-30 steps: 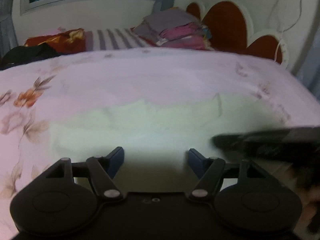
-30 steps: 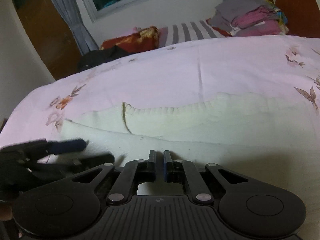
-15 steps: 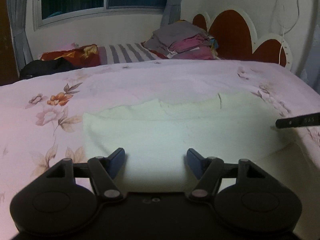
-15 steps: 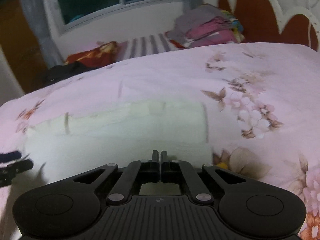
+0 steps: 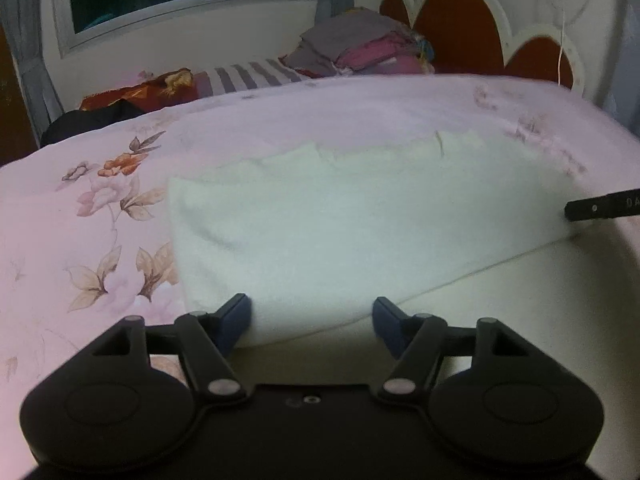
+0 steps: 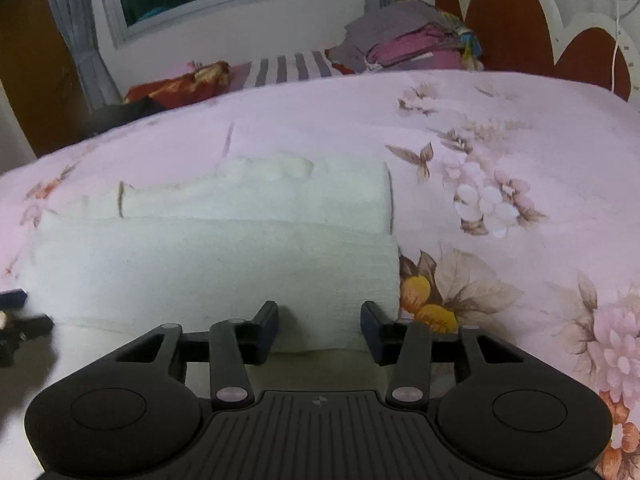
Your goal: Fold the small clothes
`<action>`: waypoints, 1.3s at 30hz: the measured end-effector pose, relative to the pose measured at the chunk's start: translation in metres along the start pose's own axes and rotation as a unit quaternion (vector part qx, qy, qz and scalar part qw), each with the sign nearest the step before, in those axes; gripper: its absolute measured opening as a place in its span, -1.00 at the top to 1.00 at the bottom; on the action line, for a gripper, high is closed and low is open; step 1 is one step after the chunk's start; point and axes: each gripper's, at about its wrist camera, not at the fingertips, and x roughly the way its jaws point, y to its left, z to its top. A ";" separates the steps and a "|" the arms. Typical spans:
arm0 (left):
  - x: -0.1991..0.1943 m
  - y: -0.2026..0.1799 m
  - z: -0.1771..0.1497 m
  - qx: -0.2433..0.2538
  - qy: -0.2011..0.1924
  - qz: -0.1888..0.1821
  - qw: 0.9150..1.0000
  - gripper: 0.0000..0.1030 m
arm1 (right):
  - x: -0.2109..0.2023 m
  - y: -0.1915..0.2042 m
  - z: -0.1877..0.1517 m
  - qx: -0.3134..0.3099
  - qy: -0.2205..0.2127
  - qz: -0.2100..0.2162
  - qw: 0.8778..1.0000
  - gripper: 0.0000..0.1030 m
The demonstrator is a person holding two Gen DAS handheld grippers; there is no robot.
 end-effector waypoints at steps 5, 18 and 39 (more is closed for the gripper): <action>-0.018 0.012 -0.011 -0.025 -0.007 0.002 1.000 -0.28 | -0.028 -0.008 -0.006 0.041 -0.023 0.021 0.999 0.11; -0.074 0.000 -0.062 -0.047 0.011 0.048 0.998 -0.56 | -0.098 -0.025 -0.050 0.047 -0.021 0.052 0.997 0.11; -0.209 -0.019 -0.211 -0.187 0.027 0.043 0.981 -0.07 | -0.216 -0.092 -0.200 0.099 0.027 0.141 0.985 0.11</action>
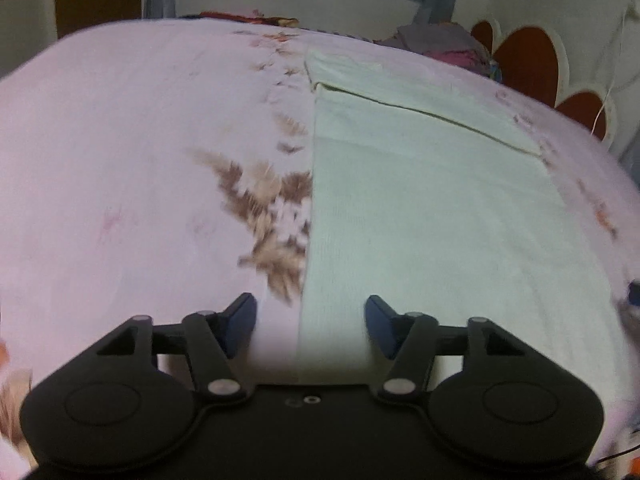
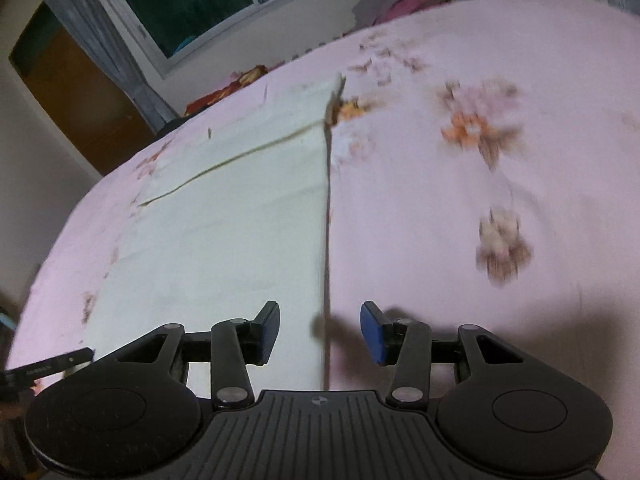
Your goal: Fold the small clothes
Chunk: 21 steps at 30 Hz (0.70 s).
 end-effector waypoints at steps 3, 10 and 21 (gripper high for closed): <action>-0.010 0.012 -0.011 -0.034 0.003 -0.028 0.999 0.03 | -0.001 -0.010 -0.016 0.035 0.018 0.024 0.999 0.11; -0.023 0.019 -0.030 -0.069 0.009 -0.055 0.996 0.18 | -0.006 -0.022 -0.040 0.078 0.035 0.072 0.994 0.11; -0.013 0.053 -0.057 -0.228 0.014 -0.186 0.956 0.50 | -0.004 -0.031 -0.064 0.151 0.060 0.148 0.975 0.72</action>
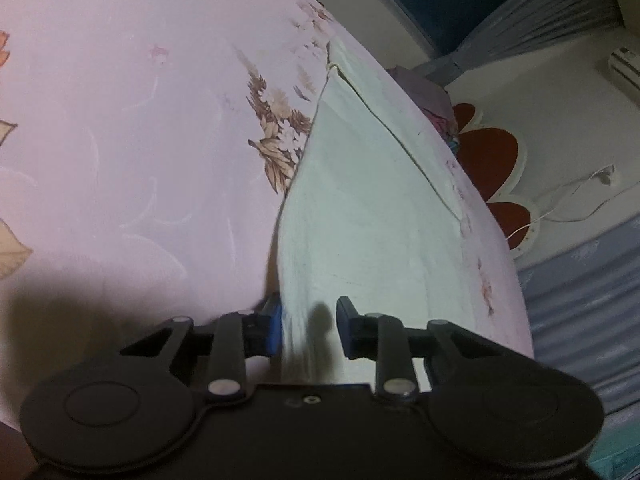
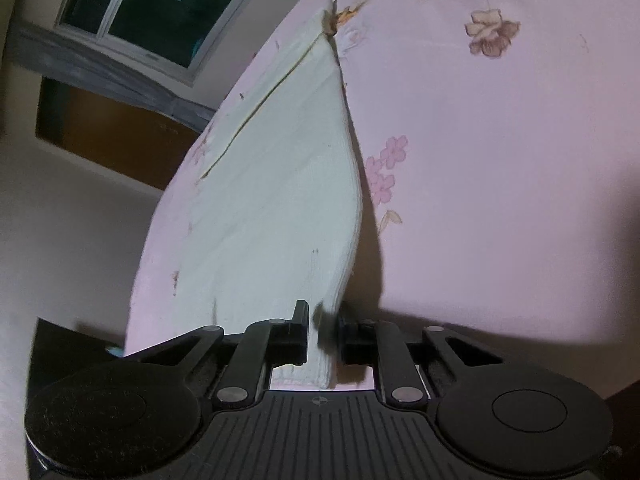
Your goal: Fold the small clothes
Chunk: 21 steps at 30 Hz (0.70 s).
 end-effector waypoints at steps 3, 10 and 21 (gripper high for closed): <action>0.005 -0.002 0.002 0.006 0.002 -0.001 1.000 0.57 | 0.002 0.000 0.004 0.009 -0.002 0.008 1.000 0.72; 0.002 -0.015 -0.008 0.027 -0.033 0.032 0.999 0.94 | -0.018 0.010 0.008 -0.036 -0.035 0.030 0.998 0.96; -0.011 -0.056 0.034 0.031 -0.103 -0.022 0.994 0.94 | -0.033 0.049 0.057 -0.084 -0.078 0.029 0.993 0.96</action>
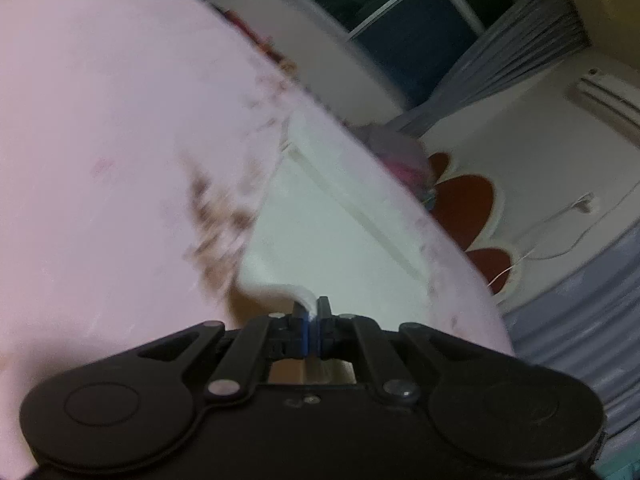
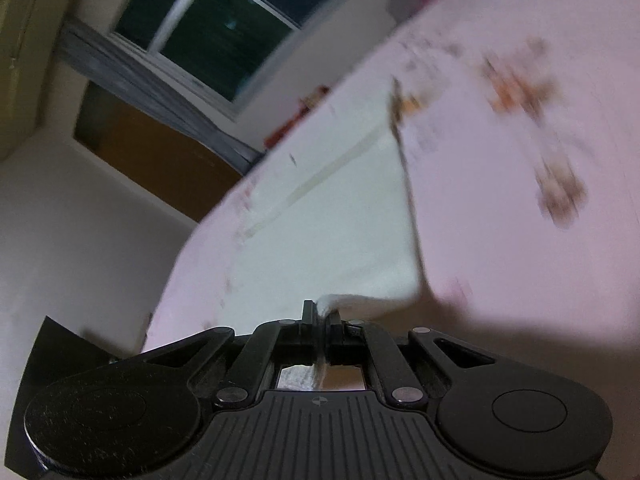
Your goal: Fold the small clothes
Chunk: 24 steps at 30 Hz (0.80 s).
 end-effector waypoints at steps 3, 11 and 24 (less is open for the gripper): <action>0.011 -0.020 0.028 0.017 -0.020 -0.016 1.000 0.94 | 0.011 0.023 0.033 -0.032 -0.018 0.006 0.999 0.96; 0.074 -0.066 0.120 0.050 -0.051 -0.052 0.996 0.94 | 0.061 0.058 0.134 -0.062 -0.069 -0.004 0.996 0.96; 0.259 -0.034 0.196 0.057 0.042 0.006 0.997 0.94 | 0.229 -0.018 0.231 -0.001 -0.031 -0.092 0.995 0.96</action>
